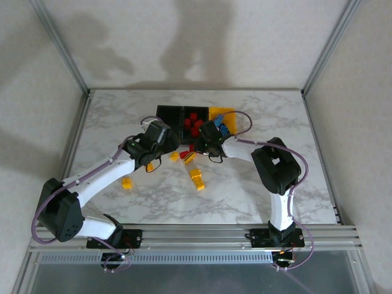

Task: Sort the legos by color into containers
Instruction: Move the lego to the center of the table, then pick up the lego from the center of the table.

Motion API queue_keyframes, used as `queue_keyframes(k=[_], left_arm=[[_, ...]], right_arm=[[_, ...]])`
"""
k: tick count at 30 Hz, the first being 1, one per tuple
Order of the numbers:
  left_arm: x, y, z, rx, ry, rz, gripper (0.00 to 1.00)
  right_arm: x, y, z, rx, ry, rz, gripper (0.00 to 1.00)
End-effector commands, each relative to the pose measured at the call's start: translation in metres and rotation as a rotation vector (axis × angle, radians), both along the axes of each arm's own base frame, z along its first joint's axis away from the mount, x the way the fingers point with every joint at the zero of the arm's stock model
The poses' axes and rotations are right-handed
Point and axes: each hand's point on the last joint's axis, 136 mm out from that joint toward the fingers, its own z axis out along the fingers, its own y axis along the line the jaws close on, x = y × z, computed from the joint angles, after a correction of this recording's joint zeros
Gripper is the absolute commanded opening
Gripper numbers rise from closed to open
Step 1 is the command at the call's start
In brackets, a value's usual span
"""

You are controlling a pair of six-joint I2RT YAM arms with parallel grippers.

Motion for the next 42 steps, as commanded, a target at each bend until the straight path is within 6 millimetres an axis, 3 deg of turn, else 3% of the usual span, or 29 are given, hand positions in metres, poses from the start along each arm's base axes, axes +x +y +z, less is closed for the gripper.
queue_keyframes(k=[1, 7, 11, 14, 18, 30, 33, 34, 42], left_arm=[[-0.001, 0.008, -0.003, -0.002, 0.000, 0.034, 0.75], [0.001, 0.003, -0.006, -0.015, 0.009, 0.024, 0.75], [0.003, 0.001, -0.007, -0.017, 0.010, 0.020, 0.75], [0.002, 0.000, -0.007, -0.021, 0.011, 0.020, 0.74], [0.000, 0.002, -0.008, -0.022, 0.013, 0.022, 0.74], [-0.008, 0.009, -0.010, -0.016, 0.012, 0.033, 0.74], [-0.009, 0.010, -0.012, -0.013, 0.013, 0.033, 0.74], [-0.010, 0.011, -0.013, -0.012, 0.016, 0.034, 0.74], [-0.010, 0.011, -0.016, -0.016, 0.018, 0.037, 0.74]], right_arm=[[-0.020, -0.031, -0.008, -0.094, 0.042, -0.043, 0.44], [-0.035, -0.056, 0.007, -0.124, 0.021, -0.065, 0.44], [-0.032, -0.065, 0.025, -0.146, -0.018, -0.091, 0.45], [-0.026, -0.054, 0.042, -0.113, -0.055, -0.065, 0.49], [-0.022, -0.033, 0.051, -0.102, -0.081, -0.002, 0.64], [-0.012, -0.012, 0.015, -0.108, -0.004, 0.036, 0.66], [-0.014, -0.010, 0.007, -0.104, 0.016, 0.047, 0.66], [-0.022, 0.000, 0.006, -0.103, 0.015, 0.076, 0.66], [-0.029, 0.002, -0.006, -0.119, 0.040, 0.094, 0.66]])
